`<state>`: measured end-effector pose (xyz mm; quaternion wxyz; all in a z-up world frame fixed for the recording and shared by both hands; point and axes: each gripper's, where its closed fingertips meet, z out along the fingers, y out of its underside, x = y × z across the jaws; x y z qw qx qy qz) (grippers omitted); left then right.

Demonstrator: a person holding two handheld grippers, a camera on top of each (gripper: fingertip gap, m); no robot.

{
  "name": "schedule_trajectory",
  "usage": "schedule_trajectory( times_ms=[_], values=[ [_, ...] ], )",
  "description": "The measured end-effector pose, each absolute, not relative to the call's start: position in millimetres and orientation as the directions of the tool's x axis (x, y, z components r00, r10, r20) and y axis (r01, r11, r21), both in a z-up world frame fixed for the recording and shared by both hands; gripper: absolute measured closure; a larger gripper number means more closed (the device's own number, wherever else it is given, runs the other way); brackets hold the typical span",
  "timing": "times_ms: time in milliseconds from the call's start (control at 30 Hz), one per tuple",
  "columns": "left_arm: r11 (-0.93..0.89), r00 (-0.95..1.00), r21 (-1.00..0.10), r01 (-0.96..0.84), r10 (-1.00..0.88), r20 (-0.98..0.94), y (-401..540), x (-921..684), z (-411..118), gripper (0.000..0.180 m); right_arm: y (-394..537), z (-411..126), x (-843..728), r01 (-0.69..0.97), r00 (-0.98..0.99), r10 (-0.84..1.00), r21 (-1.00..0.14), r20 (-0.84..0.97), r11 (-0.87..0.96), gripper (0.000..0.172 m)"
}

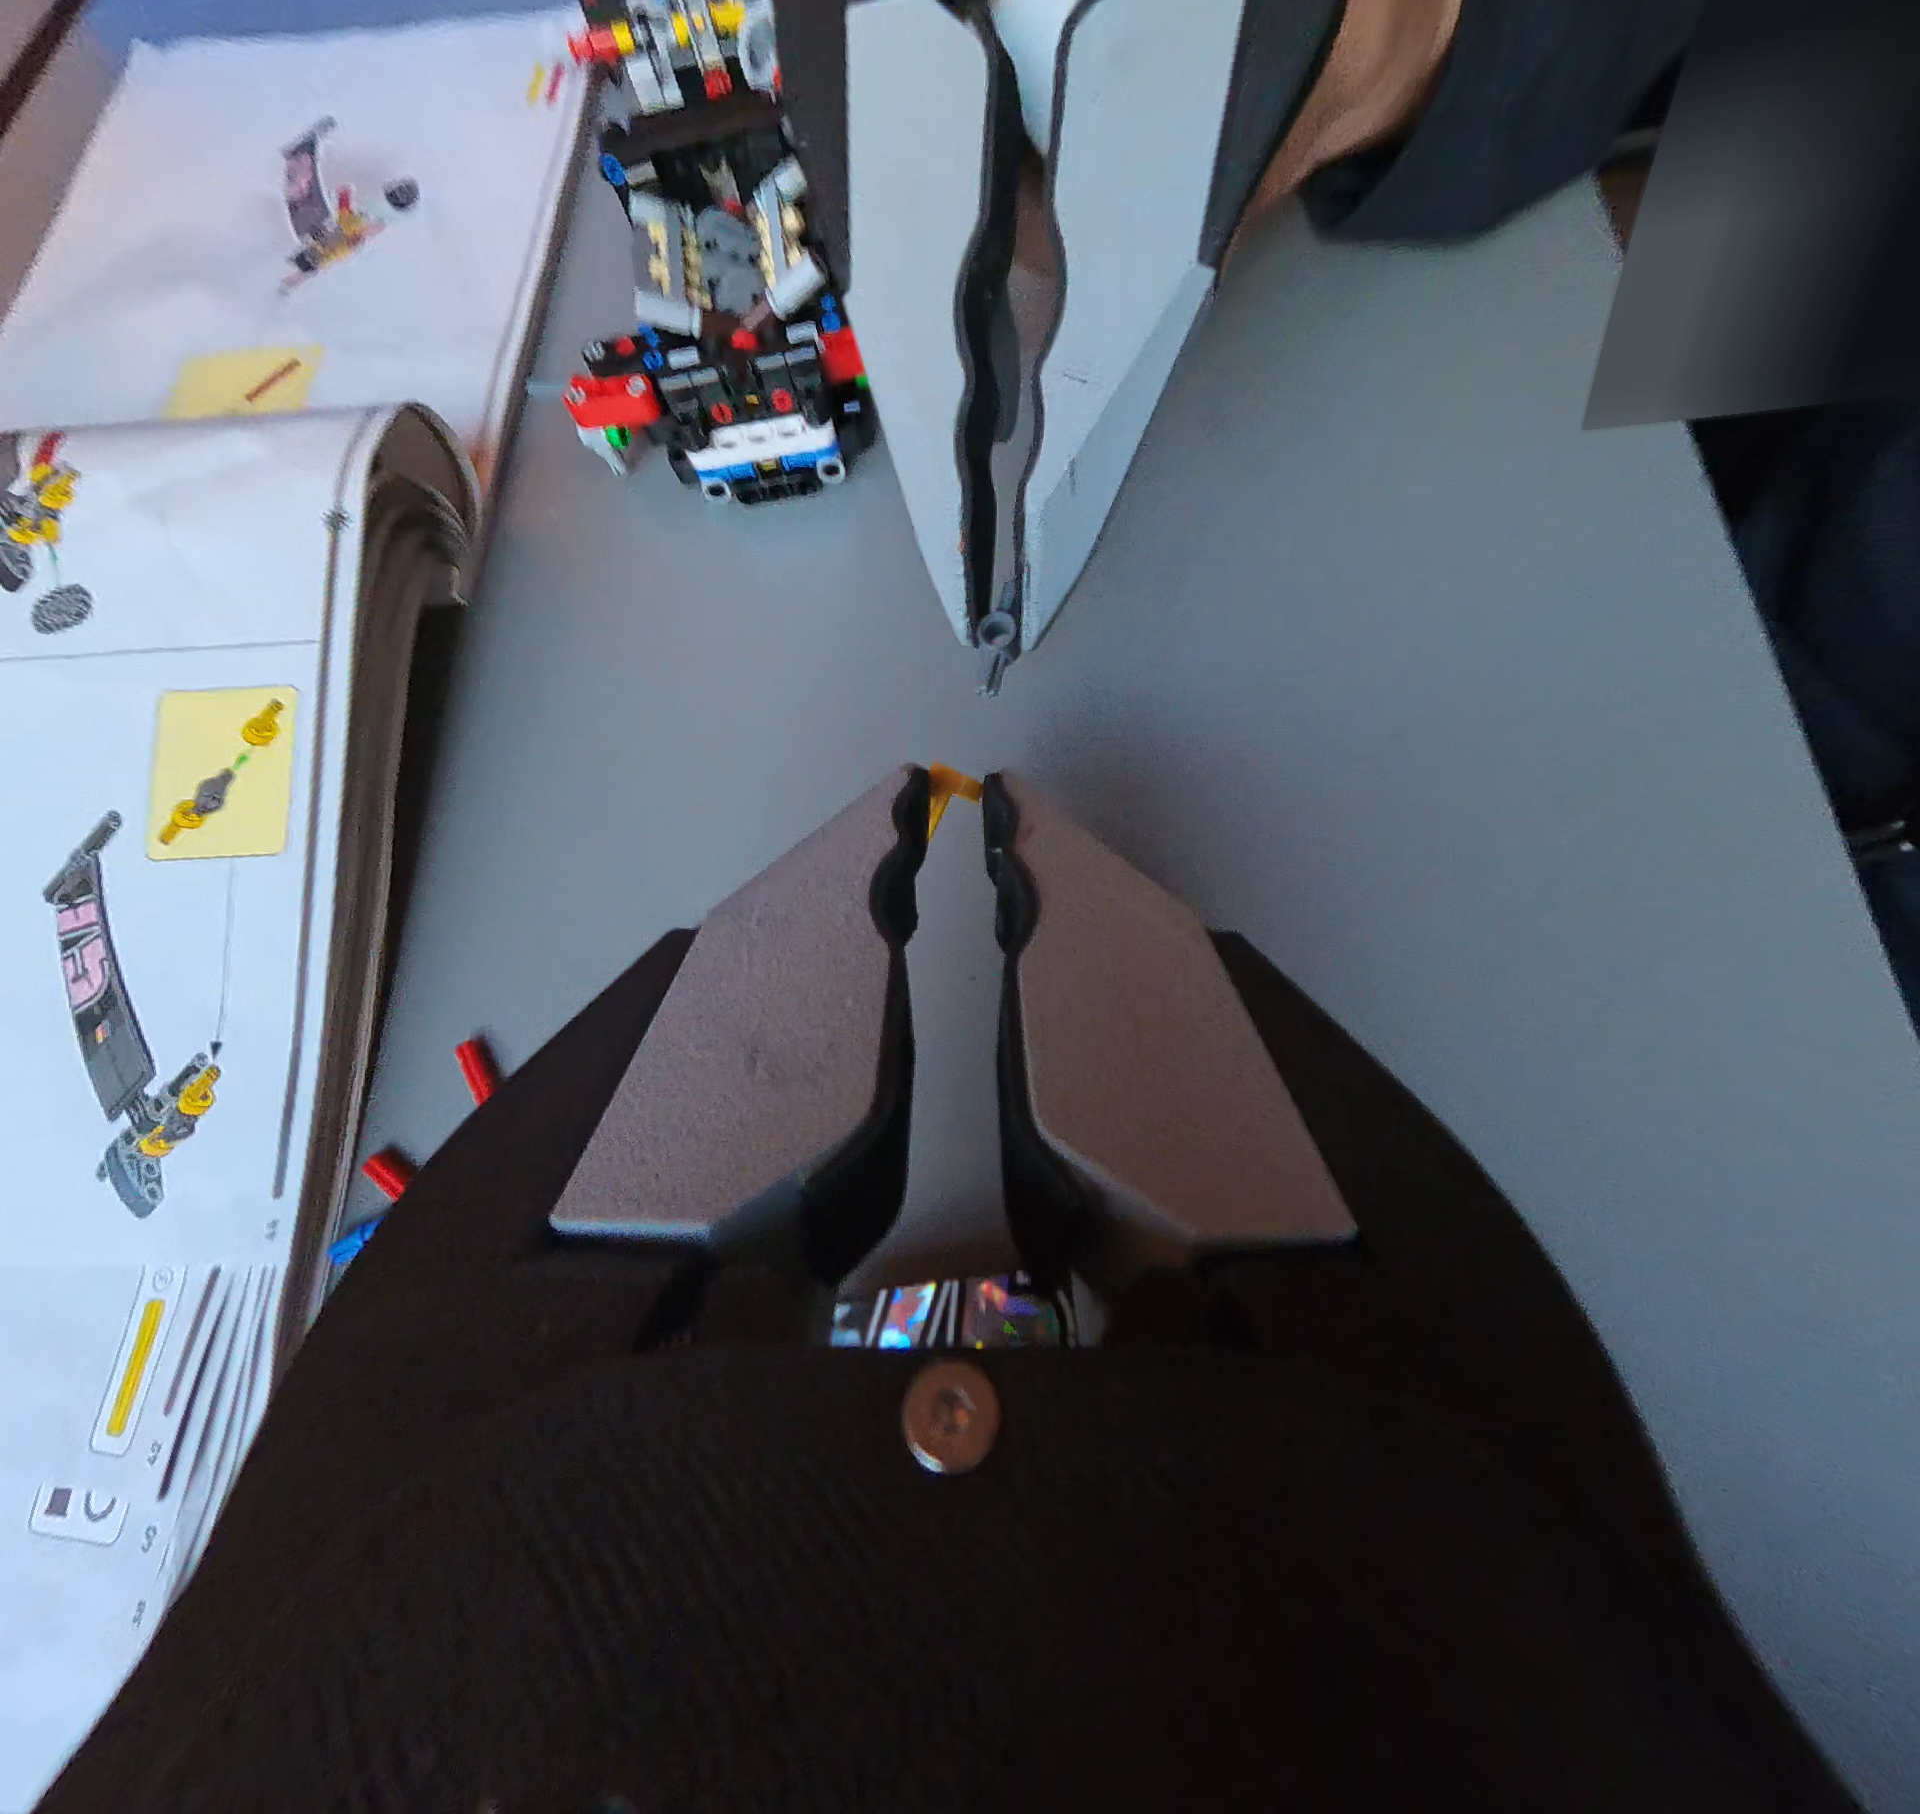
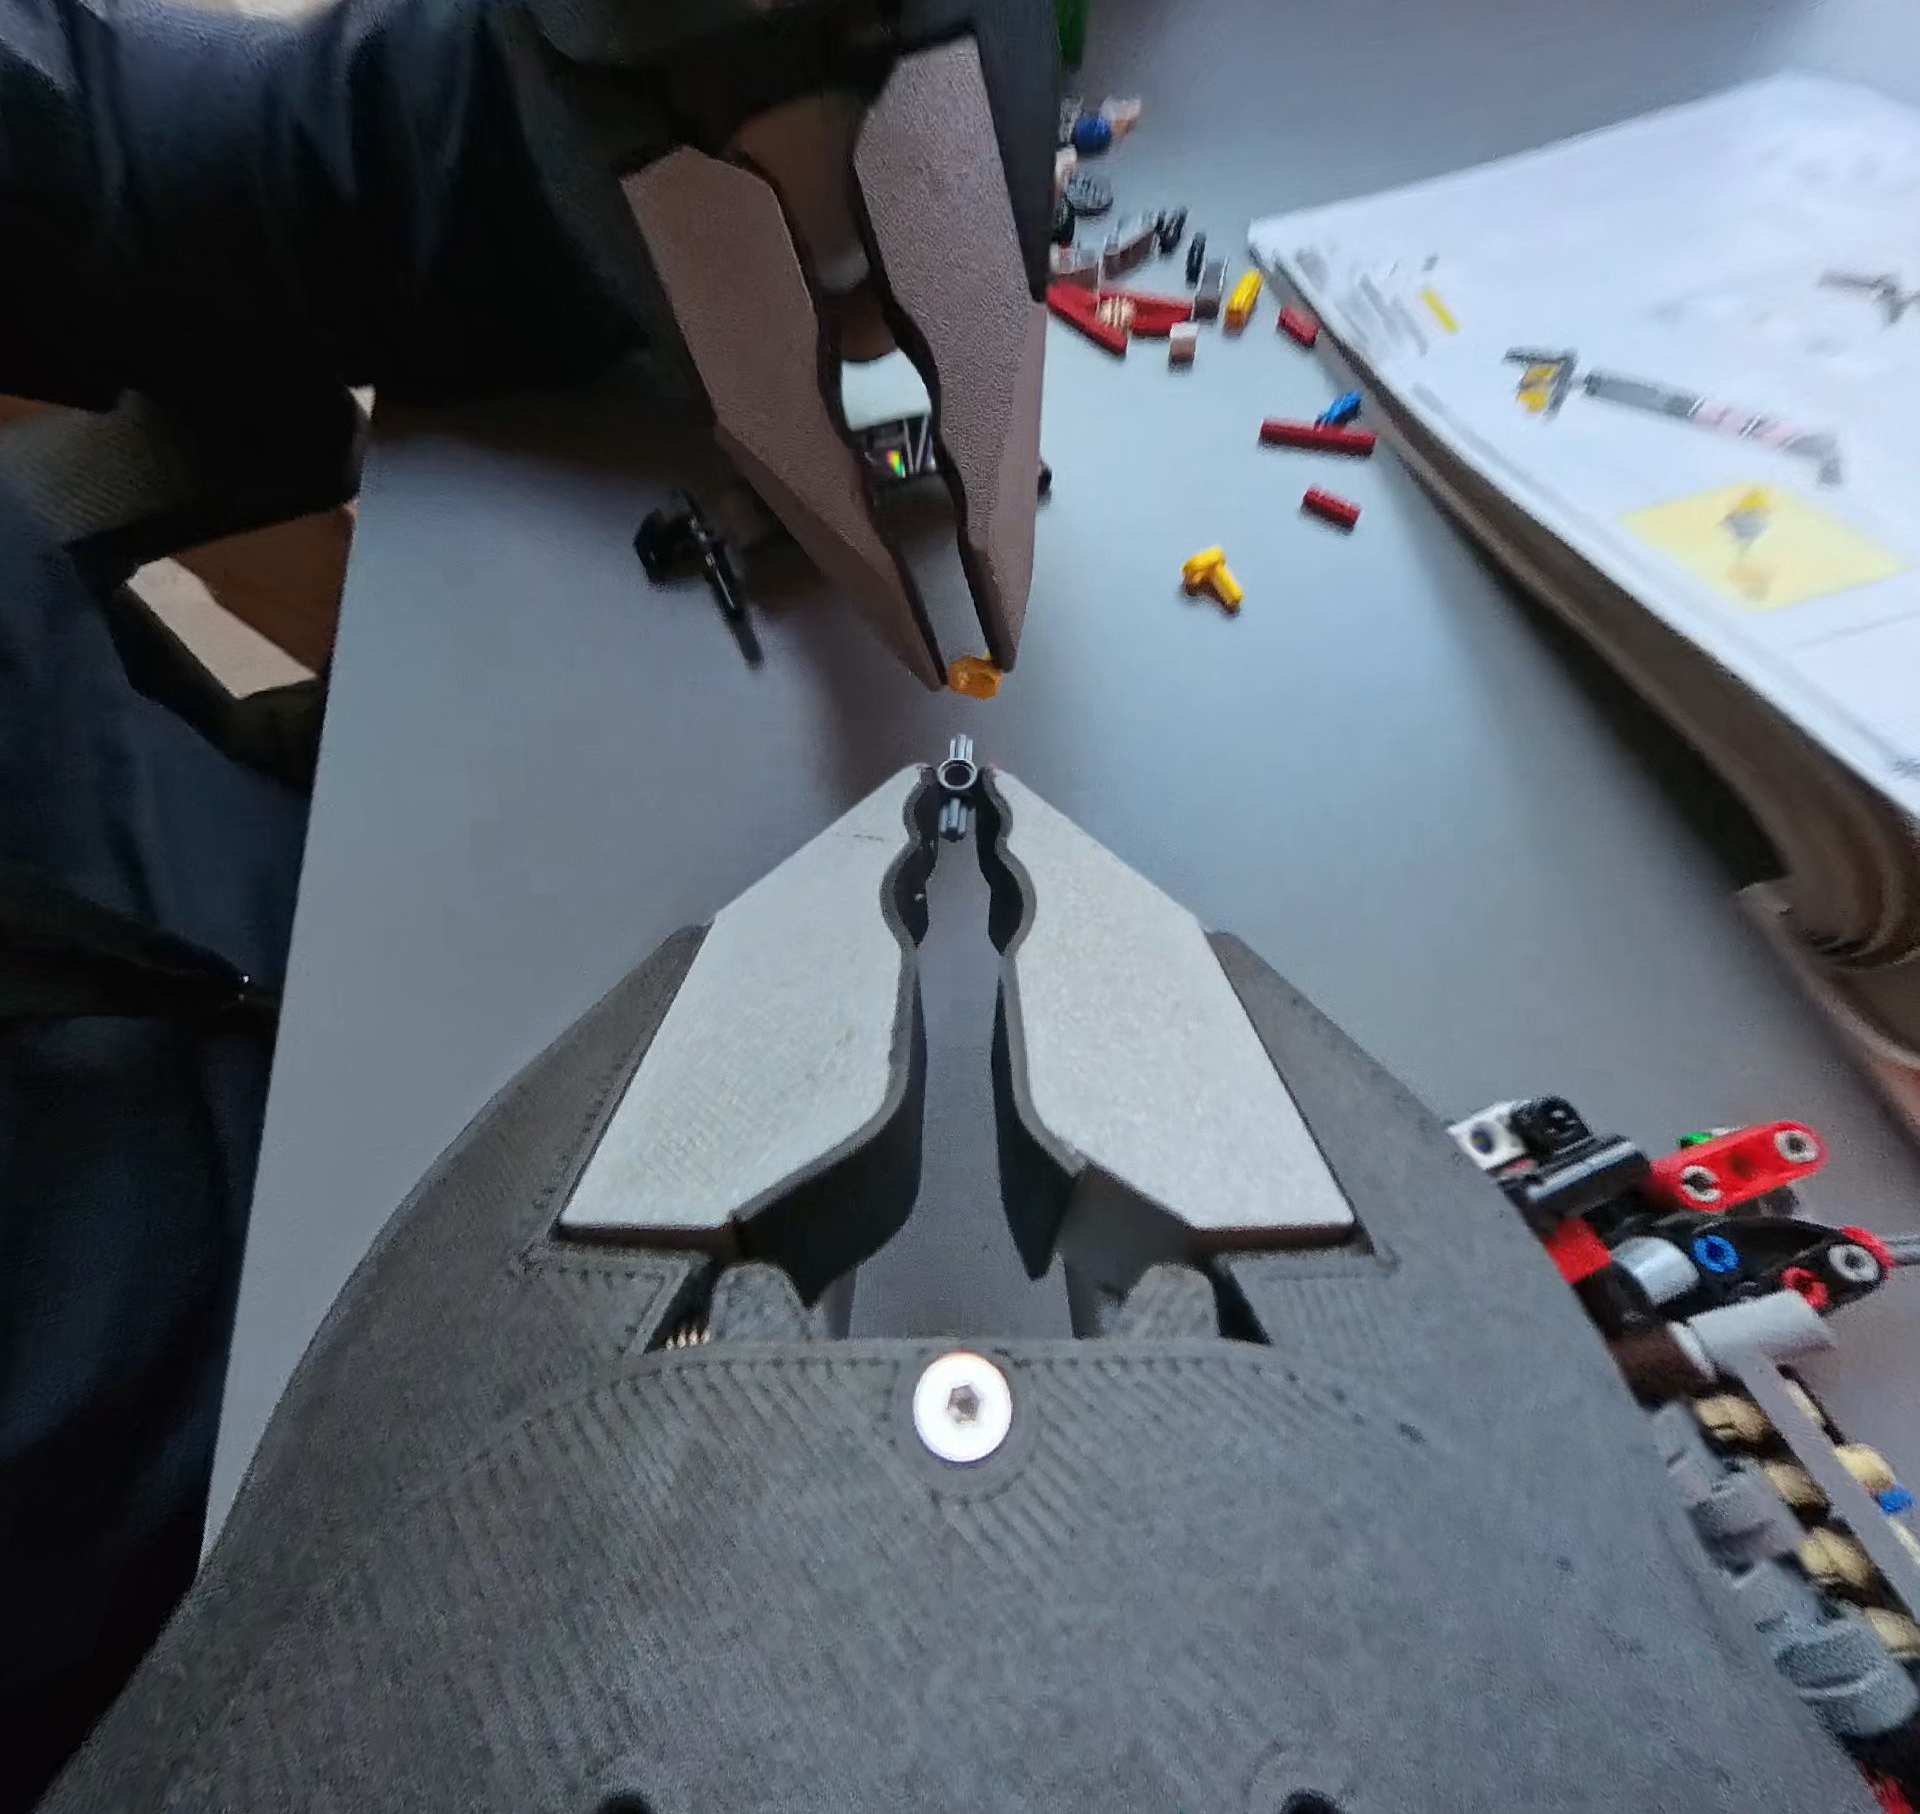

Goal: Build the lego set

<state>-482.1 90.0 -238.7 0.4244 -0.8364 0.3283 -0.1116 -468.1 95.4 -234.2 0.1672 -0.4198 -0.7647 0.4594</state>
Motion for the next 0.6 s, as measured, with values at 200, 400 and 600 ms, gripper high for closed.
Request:
schedule_trajectory(
  times_ms=[200, 400, 600],
  values=[
    [-0.5, 0.748, -0.67, -0.548, -0.652, -0.125, 86, -478, -267, 0.173, 93, -258, -467, 0.565, -0.585, 0.798, -0.778, -0.144, 0.275, 0.167],
    [-0.537, 0.756, -0.661, -0.525, -0.65, -0.072, 83, -472, -268, 0.168, 91, -263, -466, 0.58, -0.59, 0.792, -0.765, -0.158, 0.28, 0.167],
    [-0.554, 0.764, -0.651, -0.519, -0.642, -0.063, 84, -475, -272, 0.168, 90, -262, -466, 0.572, -0.598, 0.788, -0.768, -0.148, 0.289, 0.168]
  ],
)
